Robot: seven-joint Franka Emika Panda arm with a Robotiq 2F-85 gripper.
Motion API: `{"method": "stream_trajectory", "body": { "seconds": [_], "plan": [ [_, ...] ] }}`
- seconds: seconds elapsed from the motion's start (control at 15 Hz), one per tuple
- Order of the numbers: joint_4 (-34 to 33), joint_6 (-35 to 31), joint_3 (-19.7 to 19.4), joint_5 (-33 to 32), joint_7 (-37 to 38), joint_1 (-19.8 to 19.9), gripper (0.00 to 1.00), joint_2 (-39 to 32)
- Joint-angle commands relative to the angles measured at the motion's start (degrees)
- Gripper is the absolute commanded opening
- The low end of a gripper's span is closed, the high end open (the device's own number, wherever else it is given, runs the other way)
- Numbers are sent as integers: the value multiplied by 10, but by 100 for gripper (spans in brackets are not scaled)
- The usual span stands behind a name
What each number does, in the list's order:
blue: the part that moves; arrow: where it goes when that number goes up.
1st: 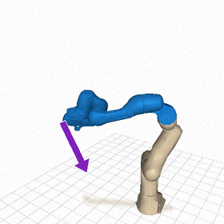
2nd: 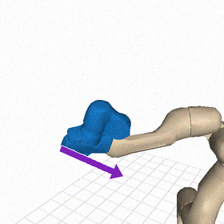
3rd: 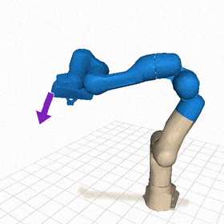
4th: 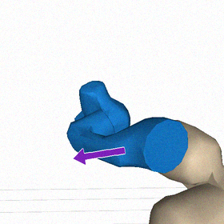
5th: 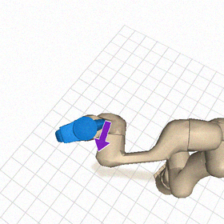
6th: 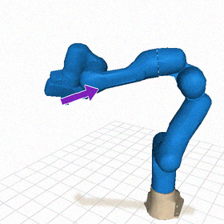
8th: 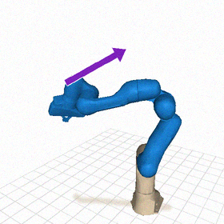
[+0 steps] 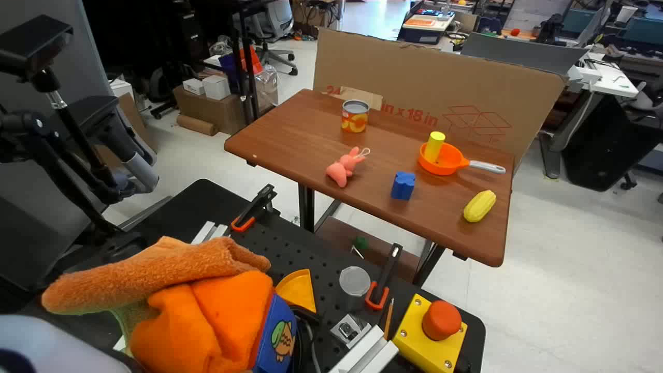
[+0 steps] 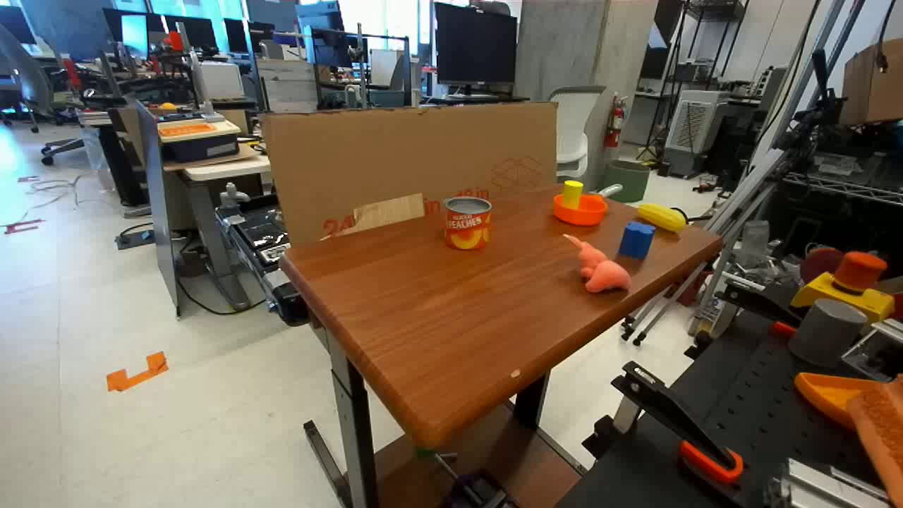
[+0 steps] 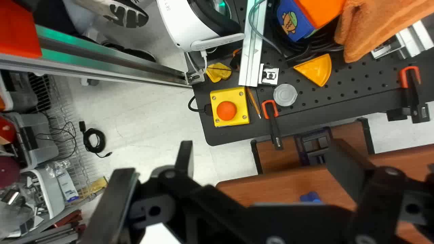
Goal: Remove the yellow block out of the pan
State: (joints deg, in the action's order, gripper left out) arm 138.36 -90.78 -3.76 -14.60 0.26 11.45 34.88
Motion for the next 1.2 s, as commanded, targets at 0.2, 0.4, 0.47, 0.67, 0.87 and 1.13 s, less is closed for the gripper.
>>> {"method": "stream_trajectory", "body": {
  "seconds": [0.2, 0.4, 0.47, 0.67, 0.87, 1.13],
  "plan": [
    [-2, 2, -10, -5, 6, -13, 100, 0],
    [-2, 2, -10, -5, 6, -13, 100, 0],
    [-2, 2, -10, -5, 6, -13, 100, 0],
    [-29, -9, -11, -2, 24, -13, 100, -51],
    [-73, -51, -15, 28, 43, -18, 100, -126],
    [-165, -141, -20, 94, 53, -27, 100, -266]
  ]
}}
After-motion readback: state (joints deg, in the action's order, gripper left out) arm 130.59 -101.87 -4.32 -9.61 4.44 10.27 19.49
